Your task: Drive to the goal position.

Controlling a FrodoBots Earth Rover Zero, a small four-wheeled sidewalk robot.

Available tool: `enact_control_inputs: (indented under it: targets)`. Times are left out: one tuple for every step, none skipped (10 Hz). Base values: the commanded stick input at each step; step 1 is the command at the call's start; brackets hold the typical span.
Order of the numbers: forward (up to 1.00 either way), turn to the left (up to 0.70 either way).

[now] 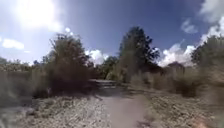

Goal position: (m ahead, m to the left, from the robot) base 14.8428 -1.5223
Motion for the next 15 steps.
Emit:
enact_control_inputs:
  targets:
    - [0.45, 0.00]
    - [0.45, 0.00]
    - [0.45, 0.00]
    - [0.45, 0.00]
    - [0.45, 0.00]
    - [0.45, 0.00]
    - [0.45, 0.00]
    - [0.45, 0.00]
    - [0.45, 0.00]
    - [0.45, 0.00]
    - [0.45, 0.00]
    - [0.45, 0.00]
    - [0.45, 0.00]
    - [0.45, 0.00]
    - [0.45, 0.00]
